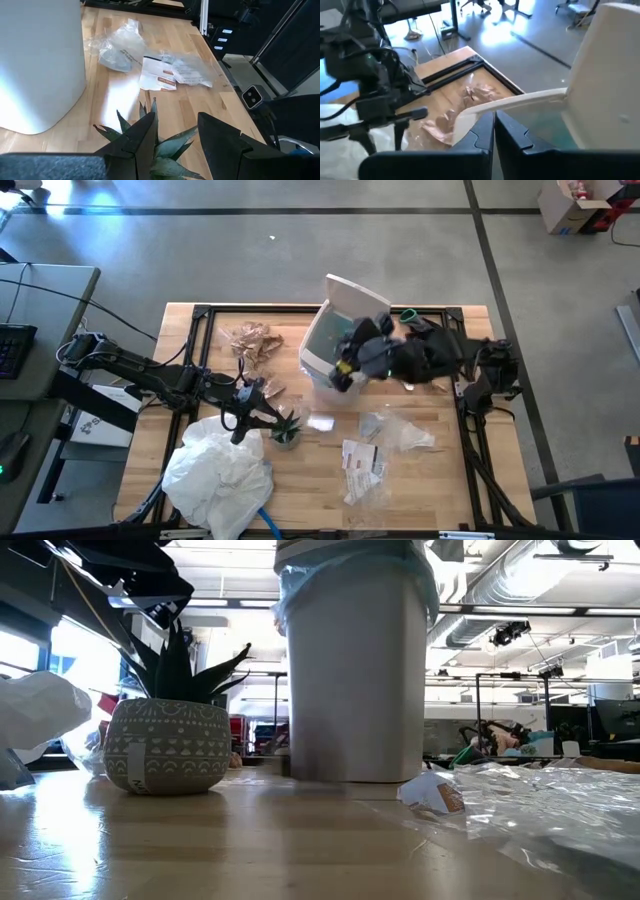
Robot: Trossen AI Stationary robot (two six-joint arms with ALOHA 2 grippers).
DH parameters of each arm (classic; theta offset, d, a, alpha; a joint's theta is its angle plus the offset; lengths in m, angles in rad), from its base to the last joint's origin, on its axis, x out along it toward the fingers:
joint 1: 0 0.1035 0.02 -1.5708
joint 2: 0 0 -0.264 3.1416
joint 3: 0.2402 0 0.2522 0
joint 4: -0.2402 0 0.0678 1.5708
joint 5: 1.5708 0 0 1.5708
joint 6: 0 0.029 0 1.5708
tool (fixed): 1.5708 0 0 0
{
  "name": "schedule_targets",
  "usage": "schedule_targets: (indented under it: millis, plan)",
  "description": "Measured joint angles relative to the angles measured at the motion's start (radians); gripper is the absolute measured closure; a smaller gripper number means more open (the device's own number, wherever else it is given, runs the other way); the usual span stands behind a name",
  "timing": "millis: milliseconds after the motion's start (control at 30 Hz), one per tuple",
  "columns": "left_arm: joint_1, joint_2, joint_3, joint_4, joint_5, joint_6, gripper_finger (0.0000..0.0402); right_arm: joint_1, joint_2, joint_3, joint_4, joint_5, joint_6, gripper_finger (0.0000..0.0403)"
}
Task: Place trash/remove bag and relplace
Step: Put the white paper into the trash bin
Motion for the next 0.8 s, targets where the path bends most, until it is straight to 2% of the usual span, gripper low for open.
schedule_targets:
  millis: [167, 267, 367, 467, 667, 800]
  plan:
    - [0.0, 0.0, 0.0, -0.01, 0.0, -0.006, 0.0268, -0.022, -0.007, -0.034, -0.015, -0.079, -0.018, 0.0403]
    - [0.0, 0.003, 0.0, -0.036, -0.002, -0.006, 0.0268, 0.041, 0.02, -0.05, -0.007, -0.139, -0.058, 0.0403]
    - [0.0, 0.012, 0.0, -0.057, -0.013, -0.006, 0.0268, 0.134, 0.045, -0.077, -0.004, -0.146, -0.083, 0.0403]
    - [0.0, 0.028, 0.0, -0.065, -0.014, 0.003, 0.0268, 0.221, 0.06, -0.135, 0.025, -0.146, -0.023, 0.0403]
    - [0.0, 0.071, 0.0, -0.037, -0.014, 0.035, 0.0268, 0.332, 0.109, -0.394, 0.201, -0.151, 0.177, 0.04]
    - [0.0, 0.109, 0.0, -0.006, -0.014, 0.036, 0.0268, 0.353, 0.153, -0.589, 0.439, -0.209, 0.26, 0.0369]
